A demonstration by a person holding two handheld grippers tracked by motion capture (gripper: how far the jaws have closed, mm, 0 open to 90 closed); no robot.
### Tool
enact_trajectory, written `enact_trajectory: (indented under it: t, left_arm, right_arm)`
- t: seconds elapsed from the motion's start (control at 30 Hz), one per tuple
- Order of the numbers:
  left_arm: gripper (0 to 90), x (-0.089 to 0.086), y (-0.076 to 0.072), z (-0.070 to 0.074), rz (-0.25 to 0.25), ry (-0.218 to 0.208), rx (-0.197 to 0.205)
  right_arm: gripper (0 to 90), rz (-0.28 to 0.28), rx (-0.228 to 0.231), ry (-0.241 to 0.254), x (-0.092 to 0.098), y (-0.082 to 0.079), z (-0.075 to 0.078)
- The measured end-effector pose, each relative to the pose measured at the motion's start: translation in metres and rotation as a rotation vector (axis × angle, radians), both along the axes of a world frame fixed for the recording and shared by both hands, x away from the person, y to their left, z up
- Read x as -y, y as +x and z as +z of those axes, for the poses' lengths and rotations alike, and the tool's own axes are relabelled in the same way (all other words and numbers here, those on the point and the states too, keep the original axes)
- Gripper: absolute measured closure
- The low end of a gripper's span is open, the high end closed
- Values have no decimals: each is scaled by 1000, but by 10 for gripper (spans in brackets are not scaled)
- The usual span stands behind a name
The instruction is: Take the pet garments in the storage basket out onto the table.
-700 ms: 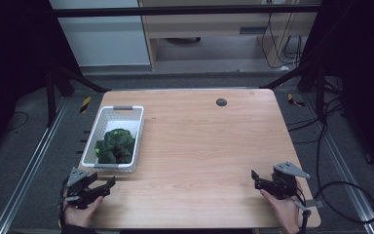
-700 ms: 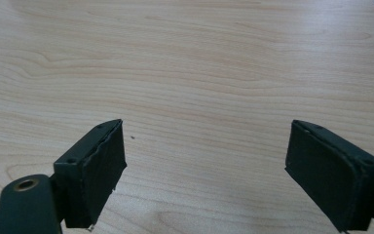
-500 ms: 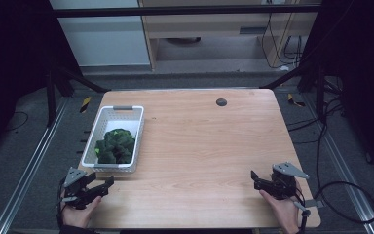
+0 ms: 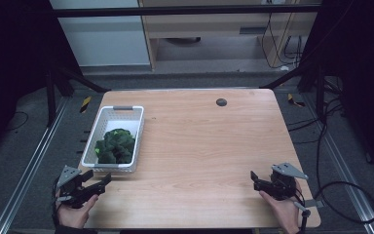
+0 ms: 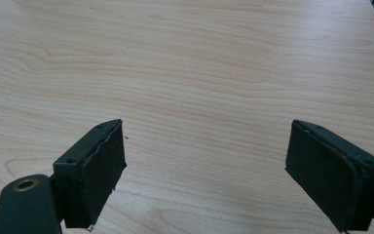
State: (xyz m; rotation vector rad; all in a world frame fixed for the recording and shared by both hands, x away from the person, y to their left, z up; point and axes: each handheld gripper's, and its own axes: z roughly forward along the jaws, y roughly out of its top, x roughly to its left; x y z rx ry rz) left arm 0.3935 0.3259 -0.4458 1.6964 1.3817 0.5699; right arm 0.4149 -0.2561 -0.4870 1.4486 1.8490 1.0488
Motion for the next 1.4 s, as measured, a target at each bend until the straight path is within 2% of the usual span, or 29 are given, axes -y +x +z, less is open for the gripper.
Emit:
enact_trajectory:
  t: [0.1, 0.3, 0.63, 0.8, 1.13, 1.4]
  left_arm:
    - [241, 1, 2, 4, -14, 1, 0]
    - [240, 1, 5, 12, -20, 3, 14]
    - [236, -7, 13, 37, -3, 7, 62]
    - [231, -5, 22, 46, -25, 24, 55]
    - [222, -3, 39, 62, -30, 32, 61]
    - [221, 1, 52, 70, -45, 58, 45]
  right_arm:
    - [143, -2, -12, -6, 0, 1, -1]
    - [142, -2, 0, -12, 0, 2, 0]
    - [142, -4, 1, -9, 0, 2, 0]
    - [140, 0, 1, -9, 0, 2, 0]
    - [138, -2, -7, -7, 0, 2, 0]
    - [137, 4, -6, -29, -2, 3, -1]
